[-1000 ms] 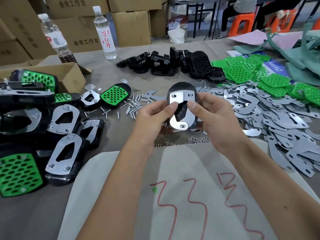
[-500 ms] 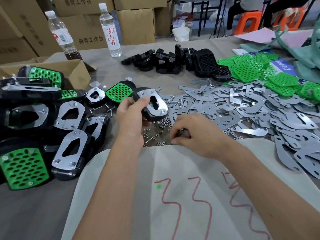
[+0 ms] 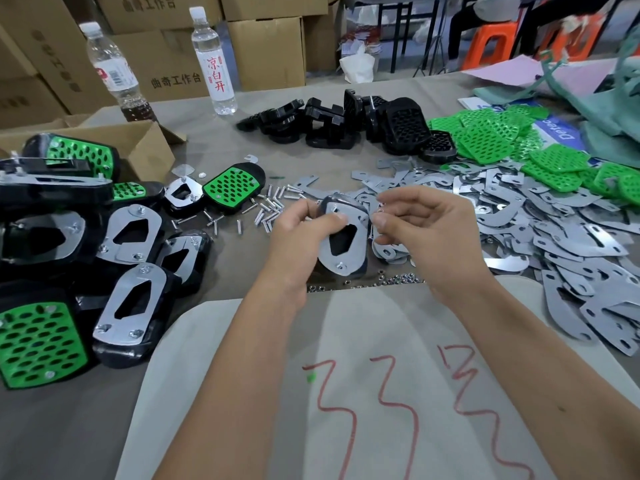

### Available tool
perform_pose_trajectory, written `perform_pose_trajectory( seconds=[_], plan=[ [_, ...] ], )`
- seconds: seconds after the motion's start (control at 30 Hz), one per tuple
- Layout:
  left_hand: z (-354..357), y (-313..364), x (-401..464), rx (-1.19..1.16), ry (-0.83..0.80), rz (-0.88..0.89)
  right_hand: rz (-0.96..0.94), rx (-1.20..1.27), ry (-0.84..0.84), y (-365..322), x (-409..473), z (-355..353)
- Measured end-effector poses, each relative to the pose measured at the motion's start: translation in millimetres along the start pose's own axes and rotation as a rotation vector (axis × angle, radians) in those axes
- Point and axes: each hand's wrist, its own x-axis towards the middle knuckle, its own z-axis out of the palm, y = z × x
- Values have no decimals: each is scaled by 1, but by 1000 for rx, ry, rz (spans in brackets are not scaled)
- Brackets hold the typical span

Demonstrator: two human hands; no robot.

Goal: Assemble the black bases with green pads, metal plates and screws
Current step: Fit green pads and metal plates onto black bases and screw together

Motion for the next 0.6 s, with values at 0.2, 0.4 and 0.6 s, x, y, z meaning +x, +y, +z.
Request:
perform_pose_trajectory(
  seconds=[0.2, 0.4, 0.6],
  plan=[
    [5, -1, -4, -18, -41, 21, -85, -176, -22, 2, 1, -3],
    [3, -1, -5, -14, -90, 12, -45, -142, -64, 0, 1, -3],
    [5, -4, -5, 7, -86, 29, -101, -288, -196, -6, 4, -11]
  ],
)
